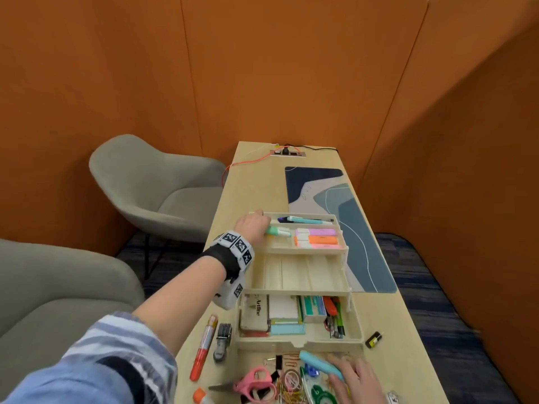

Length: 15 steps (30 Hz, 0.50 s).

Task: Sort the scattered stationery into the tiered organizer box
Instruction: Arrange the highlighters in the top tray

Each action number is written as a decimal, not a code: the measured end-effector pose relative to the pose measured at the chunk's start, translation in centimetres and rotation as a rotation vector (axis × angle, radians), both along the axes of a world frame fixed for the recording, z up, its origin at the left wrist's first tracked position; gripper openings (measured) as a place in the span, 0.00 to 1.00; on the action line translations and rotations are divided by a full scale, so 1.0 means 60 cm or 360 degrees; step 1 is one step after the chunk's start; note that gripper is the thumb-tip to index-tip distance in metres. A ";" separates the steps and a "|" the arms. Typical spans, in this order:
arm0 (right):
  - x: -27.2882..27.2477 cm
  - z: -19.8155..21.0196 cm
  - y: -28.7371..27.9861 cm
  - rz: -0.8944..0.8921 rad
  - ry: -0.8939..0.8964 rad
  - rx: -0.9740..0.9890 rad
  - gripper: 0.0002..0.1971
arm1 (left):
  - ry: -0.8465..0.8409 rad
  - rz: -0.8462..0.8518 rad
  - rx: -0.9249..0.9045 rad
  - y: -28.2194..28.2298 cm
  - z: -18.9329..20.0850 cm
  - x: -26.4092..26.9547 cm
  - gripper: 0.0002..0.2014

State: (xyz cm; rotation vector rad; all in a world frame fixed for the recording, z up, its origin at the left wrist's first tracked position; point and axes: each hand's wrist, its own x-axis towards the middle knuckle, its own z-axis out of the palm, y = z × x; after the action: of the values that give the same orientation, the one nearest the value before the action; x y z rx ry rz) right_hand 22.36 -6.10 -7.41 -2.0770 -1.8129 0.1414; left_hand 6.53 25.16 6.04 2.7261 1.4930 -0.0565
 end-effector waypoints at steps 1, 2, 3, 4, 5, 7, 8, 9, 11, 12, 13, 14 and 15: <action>0.002 -0.006 0.004 0.0002 -0.0028 0.0048 0.16 | 0.0029 -0.0007 -0.0018 0.006 -0.005 0.007 0.11; 0.003 -0.009 0.005 -0.0013 -0.0053 0.0092 0.15 | 0.0027 -0.0006 -0.0032 0.011 -0.012 0.013 0.11; 0.005 -0.016 0.006 -0.0015 -0.0080 0.0145 0.15 | 0.0004 -0.0002 -0.0040 0.014 -0.016 0.018 0.11; 0.004 -0.014 0.007 -0.0016 -0.0077 0.0156 0.14 | -0.0028 0.0000 -0.0051 0.017 -0.021 0.022 0.11; 0.005 -0.016 0.010 -0.0013 -0.0086 0.0175 0.13 | -0.0068 -0.0006 -0.0057 0.018 -0.025 0.025 0.12; 0.002 -0.008 0.017 -0.0034 -0.0042 0.0190 0.09 | -0.0185 -0.0015 -0.0051 0.019 -0.033 0.027 0.12; 0.001 -0.004 0.020 -0.0044 0.0011 0.0160 0.12 | -0.0267 -0.0006 -0.0032 0.018 -0.035 0.026 0.12; 0.002 -0.005 0.022 -0.0051 0.0021 0.0180 0.14 | -0.0350 0.0013 -0.0001 0.015 -0.037 0.022 0.11; -0.001 -0.002 0.021 -0.0079 0.0064 0.0192 0.14 | -0.0483 0.0038 0.0062 0.007 -0.041 0.010 0.11; -0.001 -0.004 0.019 -0.0097 0.0112 0.0164 0.17 | -0.0535 0.0026 0.0061 0.002 -0.044 0.003 0.13; -0.001 -0.006 0.017 -0.0104 0.0180 0.0129 0.23 | -0.0576 0.0004 0.0040 -0.004 -0.046 -0.004 0.15; -0.001 -0.006 0.015 -0.0121 0.0247 0.0101 0.29 | -0.0598 -0.0021 0.0012 -0.010 -0.049 -0.011 0.16; -0.002 -0.004 0.014 -0.0131 0.0273 0.0083 0.33 | -0.0598 -0.0047 -0.0007 -0.015 -0.052 -0.016 0.15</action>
State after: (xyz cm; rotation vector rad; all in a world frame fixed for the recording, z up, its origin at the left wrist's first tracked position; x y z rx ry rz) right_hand 22.27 -5.28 -7.67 -2.0325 -1.6114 0.2399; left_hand 5.58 24.25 2.92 2.5657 1.3413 0.4252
